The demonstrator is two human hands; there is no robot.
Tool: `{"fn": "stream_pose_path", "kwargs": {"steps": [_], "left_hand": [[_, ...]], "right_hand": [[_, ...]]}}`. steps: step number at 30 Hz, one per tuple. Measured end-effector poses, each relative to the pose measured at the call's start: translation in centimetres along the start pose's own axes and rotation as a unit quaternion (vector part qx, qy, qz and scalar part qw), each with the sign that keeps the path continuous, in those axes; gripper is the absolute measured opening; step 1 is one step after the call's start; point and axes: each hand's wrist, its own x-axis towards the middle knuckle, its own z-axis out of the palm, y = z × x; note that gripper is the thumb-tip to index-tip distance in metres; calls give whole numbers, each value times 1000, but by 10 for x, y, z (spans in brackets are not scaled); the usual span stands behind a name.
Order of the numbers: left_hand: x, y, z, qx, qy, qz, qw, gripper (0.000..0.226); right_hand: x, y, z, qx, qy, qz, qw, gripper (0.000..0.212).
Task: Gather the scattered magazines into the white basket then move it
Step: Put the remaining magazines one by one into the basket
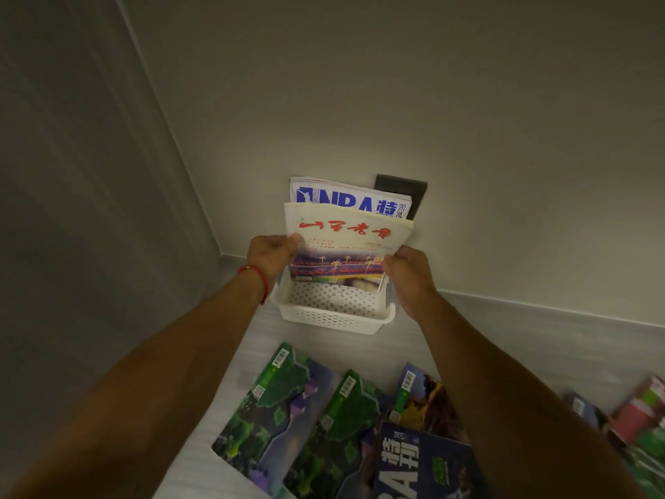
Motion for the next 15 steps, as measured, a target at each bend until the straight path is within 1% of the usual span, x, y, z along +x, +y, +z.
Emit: {"fn": "stream_pose_path", "kwargs": {"steps": [1, 2, 4, 5, 7, 8, 9, 11, 13, 15], "left_hand": [[0, 0, 2, -5, -3, 1, 1000, 10], [1, 0, 4, -11, -7, 1, 1000, 16], [3, 0, 6, -18, -9, -14, 1000, 57], [4, 1, 7, -21, -9, -19, 1000, 71], [4, -1, 8, -25, -24, -24, 999, 78], [3, -3, 8, -16, -30, -25, 999, 78], [0, -5, 8, 0, -31, -23, 999, 77], [-12, -9, 10, 51, -8, 3, 999, 65], [-34, -11, 20, 123, 43, 54, 990, 47], [-70, -18, 37, 165, 70, 114, 977, 35]], "right_hand": [[-1, 0, 1, 26, -7, 7, 1000, 27], [-2, 0, 1, 43, -10, 13, 999, 23], [-3, -2, -2, 63, -11, 24, 998, 16], [-4, -2, -5, 66, -13, 23, 997, 20], [-9, 0, -14, 29, -28, -6, 999, 22], [-14, 3, -20, -5, -37, -20, 999, 19], [-20, 7, -28, -32, -48, -27, 998, 22], [-32, 21, -49, -61, -48, -10, 997, 45], [-49, 42, -77, -109, -37, -7, 993, 55], [-70, 66, -107, -180, -39, -24, 983, 53]]}}
